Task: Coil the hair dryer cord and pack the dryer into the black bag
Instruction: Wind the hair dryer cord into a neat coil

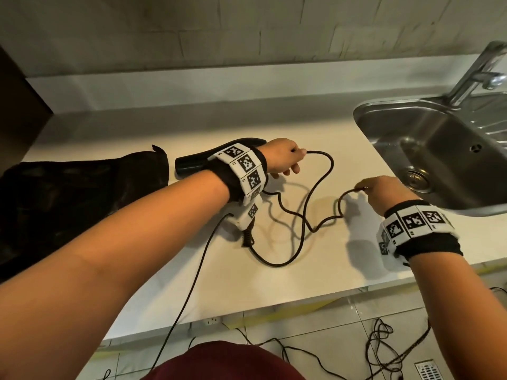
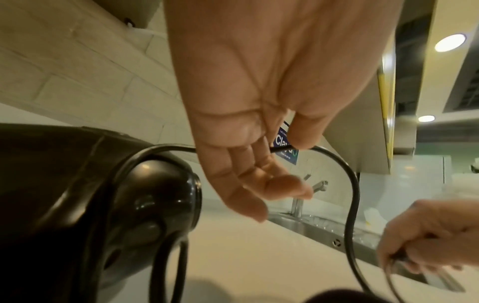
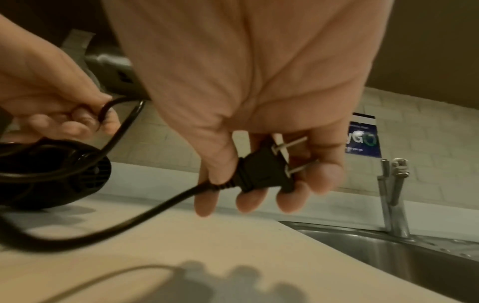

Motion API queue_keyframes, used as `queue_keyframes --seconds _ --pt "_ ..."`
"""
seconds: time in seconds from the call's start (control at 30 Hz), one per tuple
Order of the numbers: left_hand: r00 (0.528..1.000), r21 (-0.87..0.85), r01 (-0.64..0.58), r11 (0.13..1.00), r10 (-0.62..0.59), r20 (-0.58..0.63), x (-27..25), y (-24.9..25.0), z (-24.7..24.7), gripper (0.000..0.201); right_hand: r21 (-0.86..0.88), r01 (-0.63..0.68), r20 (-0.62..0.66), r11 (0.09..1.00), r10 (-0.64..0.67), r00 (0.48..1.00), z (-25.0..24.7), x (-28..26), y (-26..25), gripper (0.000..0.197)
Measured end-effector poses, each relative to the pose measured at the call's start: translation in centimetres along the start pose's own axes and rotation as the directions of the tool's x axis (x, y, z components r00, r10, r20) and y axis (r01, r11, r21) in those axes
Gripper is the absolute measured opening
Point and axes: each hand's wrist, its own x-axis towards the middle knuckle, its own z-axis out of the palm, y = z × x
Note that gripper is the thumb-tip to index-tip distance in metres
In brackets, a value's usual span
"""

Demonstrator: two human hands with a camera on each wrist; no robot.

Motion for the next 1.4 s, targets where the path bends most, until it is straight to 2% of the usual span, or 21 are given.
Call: queue_keyframes --seconds 0.1,0.2,0.3,0.4,0.5,0.6,0.7,0.73,0.77,0.83,0.9,0.97,1.03,1.1,1.2,1.27,1.33,1.4 --pt "0.999 0.207 0.023 0.978 -0.013 -0.048 0.4 0.3 0.0 0.037 0.020 -0.043 0.030 0.999 0.042 0.999 -0.4 -1.0 0.3 0.039" --pt "0.999 0.297 0.049 0.954 -0.049 -0.005 0.4 0.6 0.5 0.039 0.116 0.042 -0.034 0.992 -0.039 0.999 -1.6 -2.5 -0.5 0.032" --pt "0.987 0.137 0.035 0.990 -0.056 0.153 -0.5 1.1 1.4 0.056 0.226 0.194 -0.173 0.955 -0.157 0.972 -2.8 -4.0 -2.3 0.025" --pt "0.977 -0.007 -0.031 0.999 0.032 0.213 -1.7 1.7 1.7 0.050 0.315 0.300 -0.288 0.901 -0.210 0.934 -2.9 -4.1 -4.2 0.018" --pt "0.959 -0.037 -0.051 0.998 0.059 0.278 -2.6 1.7 2.1 0.042 0.368 0.370 -0.338 0.853 -0.248 0.908 -1.9 -3.0 -5.7 0.013" --pt "0.983 -0.100 -0.034 0.994 0.051 0.177 -3.5 0.7 2.0 0.034 0.454 0.412 -0.355 0.790 -0.264 0.897 -1.1 -2.2 -6.8 0.014" --pt "0.997 -0.230 -0.030 0.973 0.045 0.058 -4.2 -0.3 0.6 0.028 0.577 0.402 -0.430 0.711 -0.154 0.890 -1.0 -1.4 -6.8 0.027" --pt "0.998 -0.285 -0.026 0.958 0.041 0.047 -4.5 -0.6 0.1 0.028 0.559 0.370 -0.420 0.742 -0.131 0.898 -0.8 -0.8 -6.8 0.030" --pt "0.998 -0.343 -0.022 0.939 0.040 0.045 -4.7 -0.6 -0.4 0.030 0.487 0.314 -0.365 0.815 -0.136 0.921 -0.4 -0.2 -6.8 0.032" --pt "0.998 -0.434 -0.022 0.901 0.042 0.037 -5.1 -0.6 -1.2 0.033 0.215 0.205 -0.139 0.955 -0.178 0.974 0.8 0.9 -7.2 0.034" --pt "0.998 -0.471 -0.036 0.882 0.054 0.025 -5.3 -0.4 -1.7 0.033 0.013 0.184 0.040 0.983 -0.184 0.982 2.0 1.8 -8.1 0.036" --pt "0.998 -0.495 -0.046 0.868 0.064 0.019 -5.4 -0.2 -2.1 0.031 -0.037 0.191 0.110 0.981 -0.186 0.976 2.6 2.1 -8.9 0.036" --pt "0.997 -0.525 -0.052 0.849 0.070 0.013 -5.5 -0.1 -2.2 0.029 -0.016 0.196 0.142 0.980 -0.192 0.971 2.7 2.2 -9.0 0.031" --pt "0.997 -0.528 -0.069 0.847 0.081 0.000 -5.6 0.0 -2.2 0.029 0.072 0.168 0.107 0.983 -0.175 0.979 2.3 2.3 -8.5 0.027" --pt "0.991 -0.471 -0.128 0.873 0.128 -0.033 -6.1 0.4 -2.2 0.026 0.265 0.078 -0.054 0.961 -0.066 0.996 0.8 2.1 -7.1 0.028" --pt "0.980 -0.357 -0.199 0.913 0.185 -0.074 -6.6 0.8 -2.2 0.022 0.348 0.041 -0.164 0.937 0.018 0.986 -0.2 1.9 -6.0 0.029" --pt "0.961 -0.150 -0.274 0.950 0.263 -0.091 -6.7 0.9 -2.0 0.024 0.407 -0.011 -0.227 0.913 0.113 0.967 -0.8 1.7 -5.0 0.030" --pt "0.950 0.168 -0.294 0.941 0.308 -0.059 -6.4 0.4 -1.5 0.027 0.462 -0.063 -0.240 0.885 0.193 0.951 -1.0 1.5 -4.2 0.030"
